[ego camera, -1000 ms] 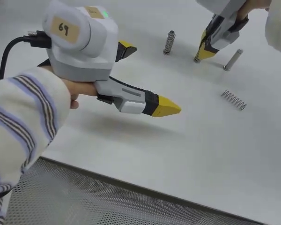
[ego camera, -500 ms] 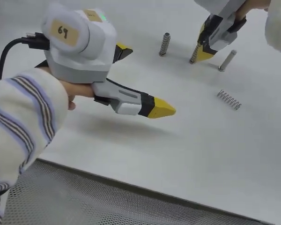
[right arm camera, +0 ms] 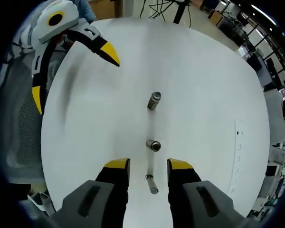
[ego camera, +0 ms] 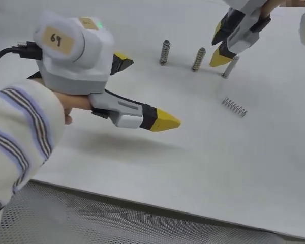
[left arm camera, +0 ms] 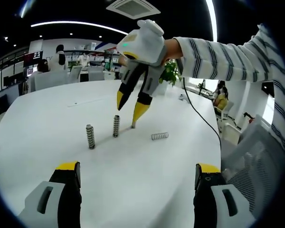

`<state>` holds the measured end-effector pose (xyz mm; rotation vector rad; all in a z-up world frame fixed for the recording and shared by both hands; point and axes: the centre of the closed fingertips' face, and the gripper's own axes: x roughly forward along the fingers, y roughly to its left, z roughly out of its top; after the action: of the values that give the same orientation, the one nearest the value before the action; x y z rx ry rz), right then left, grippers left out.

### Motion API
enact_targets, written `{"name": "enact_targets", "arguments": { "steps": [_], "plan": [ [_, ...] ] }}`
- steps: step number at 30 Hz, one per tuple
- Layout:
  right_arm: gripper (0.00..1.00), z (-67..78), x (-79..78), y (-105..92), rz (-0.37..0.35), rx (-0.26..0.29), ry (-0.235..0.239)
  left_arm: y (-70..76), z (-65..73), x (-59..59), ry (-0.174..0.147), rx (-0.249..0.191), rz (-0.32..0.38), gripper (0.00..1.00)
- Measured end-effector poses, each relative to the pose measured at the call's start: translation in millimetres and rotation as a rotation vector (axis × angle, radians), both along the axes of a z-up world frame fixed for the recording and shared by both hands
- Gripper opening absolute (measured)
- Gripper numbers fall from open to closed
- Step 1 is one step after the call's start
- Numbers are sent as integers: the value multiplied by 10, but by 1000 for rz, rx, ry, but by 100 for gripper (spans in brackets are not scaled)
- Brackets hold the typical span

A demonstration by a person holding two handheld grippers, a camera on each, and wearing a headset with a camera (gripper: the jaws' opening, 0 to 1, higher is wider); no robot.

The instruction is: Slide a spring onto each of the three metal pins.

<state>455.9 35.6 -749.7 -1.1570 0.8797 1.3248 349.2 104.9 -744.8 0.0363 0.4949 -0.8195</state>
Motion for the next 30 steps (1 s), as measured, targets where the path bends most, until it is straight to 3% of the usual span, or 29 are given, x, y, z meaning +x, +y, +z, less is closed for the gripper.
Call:
{"name": "enact_targets", "arguments": {
  "steps": [5,13,17,20,30],
  "plan": [
    [30,72,-45,-9,-15,46,-13,14,12,-17,0,8,-10,98],
    [31,157,-134,-55,-103,152,-28,63,42,-38,2,18,-23,98],
    [31,200,-288,-135,-147,195,-11,79,59,-44,2,22,-28,98],
    [32,206,-350,-217,-170,207,-16,84,66,-51,4,24,-33,98],
    [40,191,-570,-459,-284,324,-16,115,57,-81,15,33,-48,98]
  ]
}}
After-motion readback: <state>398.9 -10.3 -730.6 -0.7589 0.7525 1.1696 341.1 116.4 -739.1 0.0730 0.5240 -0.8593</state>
